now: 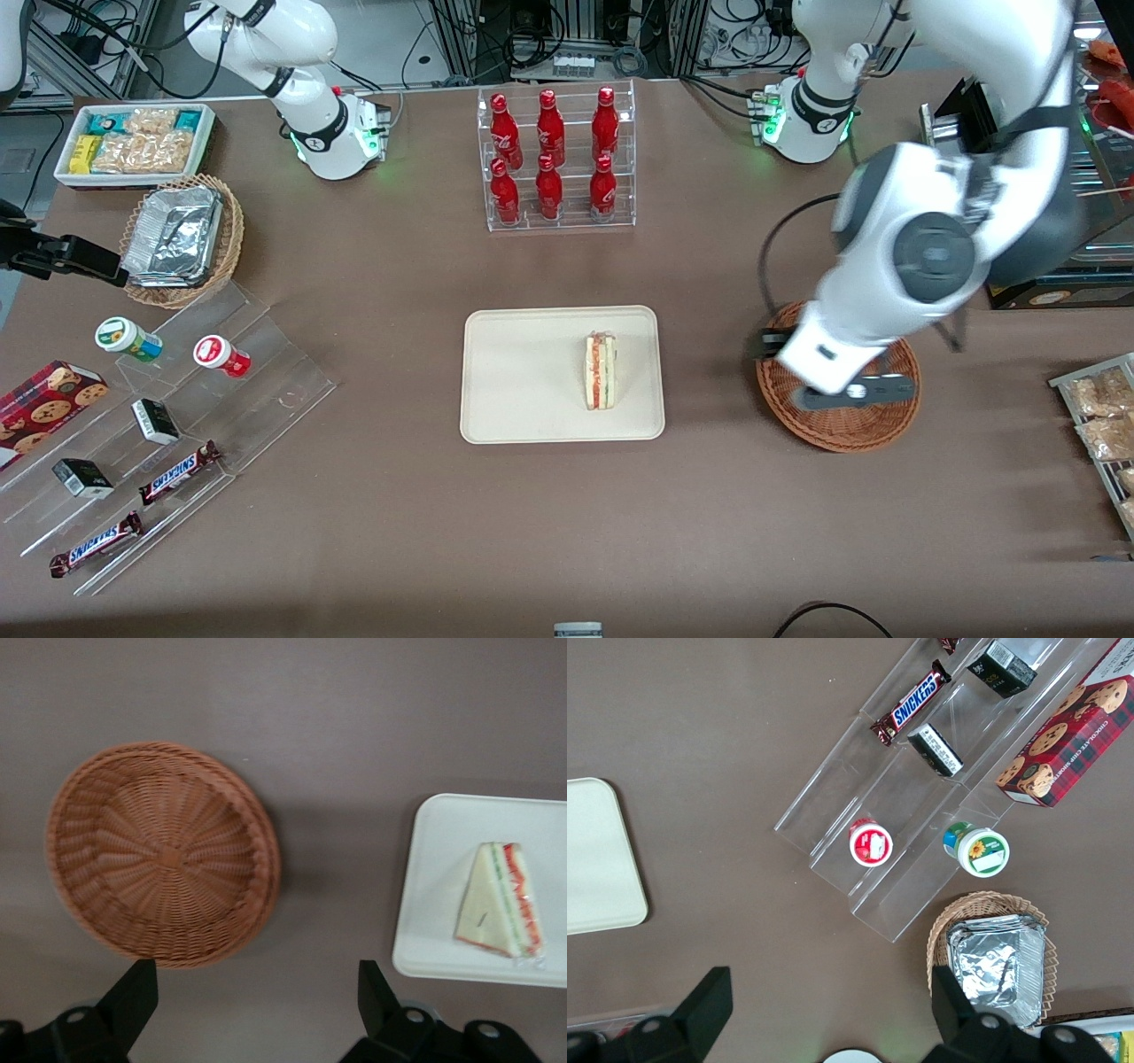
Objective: Place sandwich from basket to tray
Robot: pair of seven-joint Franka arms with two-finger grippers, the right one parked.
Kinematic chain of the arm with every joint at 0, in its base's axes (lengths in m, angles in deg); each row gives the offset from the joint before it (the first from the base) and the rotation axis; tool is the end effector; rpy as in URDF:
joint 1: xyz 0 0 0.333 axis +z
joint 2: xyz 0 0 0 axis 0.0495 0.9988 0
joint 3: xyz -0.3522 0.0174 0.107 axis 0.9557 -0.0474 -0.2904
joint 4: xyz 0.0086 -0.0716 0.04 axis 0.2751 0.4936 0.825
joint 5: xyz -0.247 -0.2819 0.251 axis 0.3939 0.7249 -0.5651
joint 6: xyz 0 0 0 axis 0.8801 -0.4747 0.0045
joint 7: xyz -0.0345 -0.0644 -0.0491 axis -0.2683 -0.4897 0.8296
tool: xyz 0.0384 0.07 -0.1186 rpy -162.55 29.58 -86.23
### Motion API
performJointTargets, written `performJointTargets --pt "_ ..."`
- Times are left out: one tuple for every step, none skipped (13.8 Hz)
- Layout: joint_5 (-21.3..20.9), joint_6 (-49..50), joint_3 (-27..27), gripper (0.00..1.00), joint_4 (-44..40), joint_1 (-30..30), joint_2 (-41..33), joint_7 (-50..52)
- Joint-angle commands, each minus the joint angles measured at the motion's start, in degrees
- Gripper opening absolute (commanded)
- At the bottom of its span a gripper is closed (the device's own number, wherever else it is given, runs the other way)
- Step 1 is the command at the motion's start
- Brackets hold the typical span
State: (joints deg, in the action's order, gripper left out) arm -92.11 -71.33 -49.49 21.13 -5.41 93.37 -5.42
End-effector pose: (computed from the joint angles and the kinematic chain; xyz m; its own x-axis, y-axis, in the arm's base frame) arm 0.6933 -0.2040 0.4960 0.9894 0.0665 -0.1288 0.0621 -0.9974 -0.0379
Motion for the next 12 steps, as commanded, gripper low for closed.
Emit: performJointTargets --pt "1.3 4.8 0.6 1.00 1.4 4.4 -4.5 -5.9" --pt "1.2 6.2 0.5 1.00 1.5 5.4 -5.4 -6.2" --pt "0.8 7.4 0.5 1.00 1.5 6.0 -6.4 -6.2" --pt "0.5 8.2 0.4 1.00 1.5 6.8 -7.1 -6.3" --pt "0.4 8.9 0.4 1.00 1.6 7.6 -8.4 -6.3" --pt "0.4 10.6 0.3 1.00 1.7 8.6 -9.6 -6.4" --pt "0.2 12.6 0.2 1.00 1.5 8.9 -10.4 -6.4" --pt "0.2 13.7 -1.3 1.00 1.6 8.8 -11.5 -7.3" --pt "0.2 14.9 -2.9 1.00 1.7 8.2 -12.6 -10.2" --pt "0.2 16.8 -4.3 1.00 1.7 8.1 -13.5 -13.8" --pt "0.2 17.4 -5.2 1.00 1.7 8.0 -14.0 -15.6" --pt "0.2 17.5 -5.6 1.00 1.7 8.0 -14.2 -15.8"
